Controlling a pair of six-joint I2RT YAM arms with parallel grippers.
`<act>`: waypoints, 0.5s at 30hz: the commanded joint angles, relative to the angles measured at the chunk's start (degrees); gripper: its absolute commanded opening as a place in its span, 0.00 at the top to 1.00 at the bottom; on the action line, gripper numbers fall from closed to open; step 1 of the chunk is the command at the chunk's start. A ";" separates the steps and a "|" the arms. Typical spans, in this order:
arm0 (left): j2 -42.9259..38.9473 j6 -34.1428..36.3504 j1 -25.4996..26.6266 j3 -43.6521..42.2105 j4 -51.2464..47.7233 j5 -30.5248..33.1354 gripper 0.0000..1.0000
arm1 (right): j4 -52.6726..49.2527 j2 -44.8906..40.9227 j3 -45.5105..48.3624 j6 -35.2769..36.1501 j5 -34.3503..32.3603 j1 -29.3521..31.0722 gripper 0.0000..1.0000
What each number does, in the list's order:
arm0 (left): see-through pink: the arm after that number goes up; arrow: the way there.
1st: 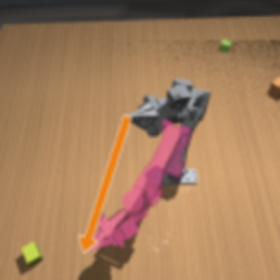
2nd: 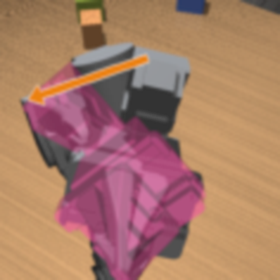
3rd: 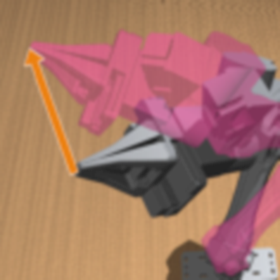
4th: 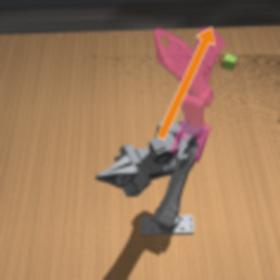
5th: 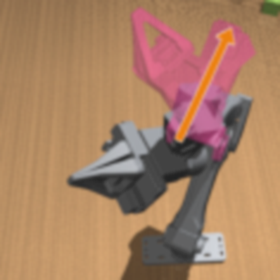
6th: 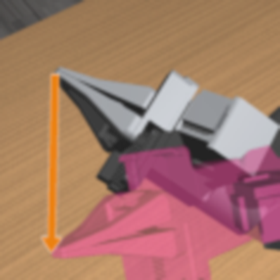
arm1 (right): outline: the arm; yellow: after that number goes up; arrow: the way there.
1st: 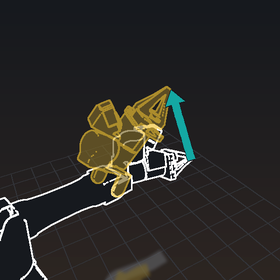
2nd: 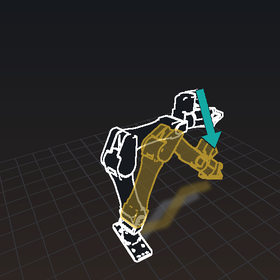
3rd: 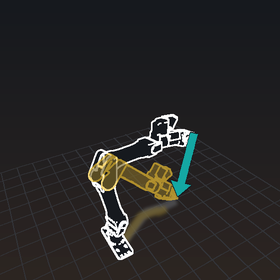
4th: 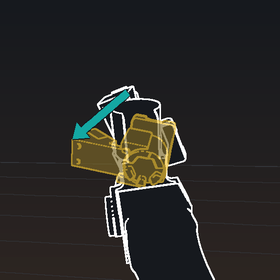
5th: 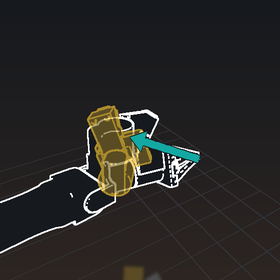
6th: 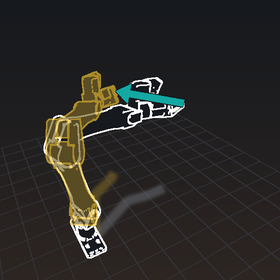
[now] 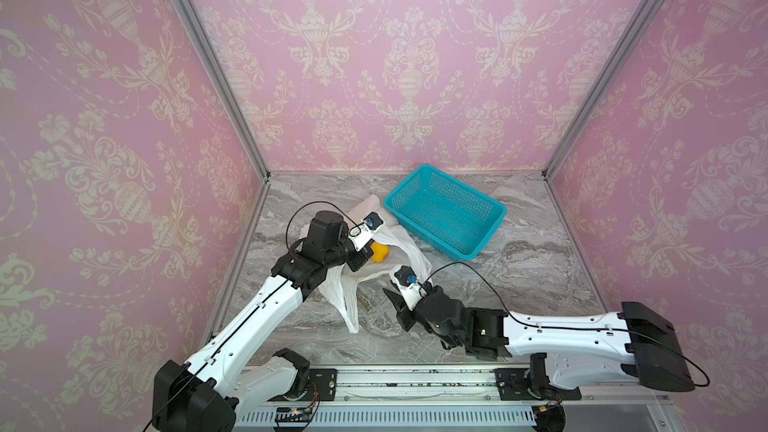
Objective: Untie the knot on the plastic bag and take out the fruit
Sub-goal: 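Reach the right gripper down into the bag toward the yellow fruit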
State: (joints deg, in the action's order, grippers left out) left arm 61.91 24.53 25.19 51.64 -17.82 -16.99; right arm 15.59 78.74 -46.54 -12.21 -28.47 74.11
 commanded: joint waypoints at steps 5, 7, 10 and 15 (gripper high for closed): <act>-2.11 -0.63 -0.34 0.82 -0.02 0.64 1.00 | 2.25 21.34 -12.95 -5.42 -2.62 -6.88 0.67; -2.28 -0.63 -0.32 0.59 0.26 0.42 1.00 | 2.20 26.11 -17.14 -5.17 -2.82 -8.64 0.68; -2.45 -0.62 -0.32 0.66 0.35 0.24 1.00 | -0.05 32.14 -24.49 -4.05 -4.09 -10.08 0.67; -2.67 -0.70 -0.32 0.61 0.56 -0.10 1.00 | -1.62 35.06 -26.92 -3.59 -3.54 -10.91 0.69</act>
State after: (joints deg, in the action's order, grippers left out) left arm 59.92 24.56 24.43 51.79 -16.10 -15.33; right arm 14.04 114.48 -71.37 -16.10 -30.94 63.00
